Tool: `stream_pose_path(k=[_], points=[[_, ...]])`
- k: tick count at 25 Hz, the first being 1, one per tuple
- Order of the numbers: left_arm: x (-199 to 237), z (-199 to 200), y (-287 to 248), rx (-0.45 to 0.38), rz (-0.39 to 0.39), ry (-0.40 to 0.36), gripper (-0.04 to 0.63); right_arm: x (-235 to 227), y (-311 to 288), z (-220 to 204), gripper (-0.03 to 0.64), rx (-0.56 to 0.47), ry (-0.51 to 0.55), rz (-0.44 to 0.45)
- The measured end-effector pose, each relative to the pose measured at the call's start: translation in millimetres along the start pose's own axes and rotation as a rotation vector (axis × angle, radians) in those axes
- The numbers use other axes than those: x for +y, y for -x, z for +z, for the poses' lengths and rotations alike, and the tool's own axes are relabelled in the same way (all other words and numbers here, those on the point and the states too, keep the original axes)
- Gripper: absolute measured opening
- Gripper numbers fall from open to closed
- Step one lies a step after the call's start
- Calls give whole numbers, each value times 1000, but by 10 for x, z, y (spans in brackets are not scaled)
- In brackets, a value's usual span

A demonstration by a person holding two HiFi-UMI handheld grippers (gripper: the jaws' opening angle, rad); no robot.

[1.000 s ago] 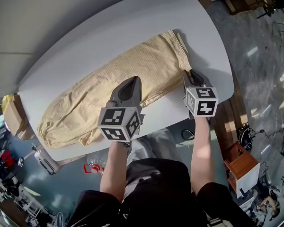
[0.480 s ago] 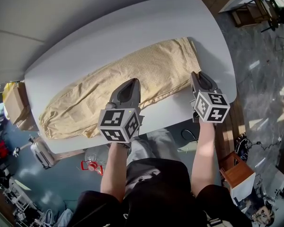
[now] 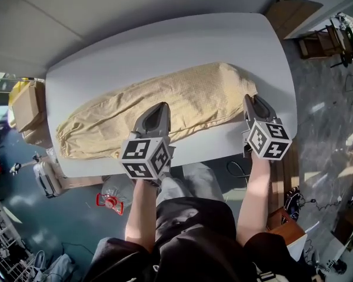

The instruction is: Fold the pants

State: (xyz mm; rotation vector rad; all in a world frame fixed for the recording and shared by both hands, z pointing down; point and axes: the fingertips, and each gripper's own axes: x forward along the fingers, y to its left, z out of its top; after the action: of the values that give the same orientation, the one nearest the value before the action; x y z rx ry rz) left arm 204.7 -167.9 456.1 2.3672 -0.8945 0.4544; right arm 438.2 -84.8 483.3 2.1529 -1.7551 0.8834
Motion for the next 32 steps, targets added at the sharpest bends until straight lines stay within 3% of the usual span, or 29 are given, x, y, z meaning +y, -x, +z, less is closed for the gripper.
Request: stream_pose_path(k=[16,32], points=[[966,4,1007,-136,171,141,3,1285,-21,449,77,-44,223,129],[1852,-236,2101,-222,324,245,3,2896,-199,299,77,-11,456,277]])
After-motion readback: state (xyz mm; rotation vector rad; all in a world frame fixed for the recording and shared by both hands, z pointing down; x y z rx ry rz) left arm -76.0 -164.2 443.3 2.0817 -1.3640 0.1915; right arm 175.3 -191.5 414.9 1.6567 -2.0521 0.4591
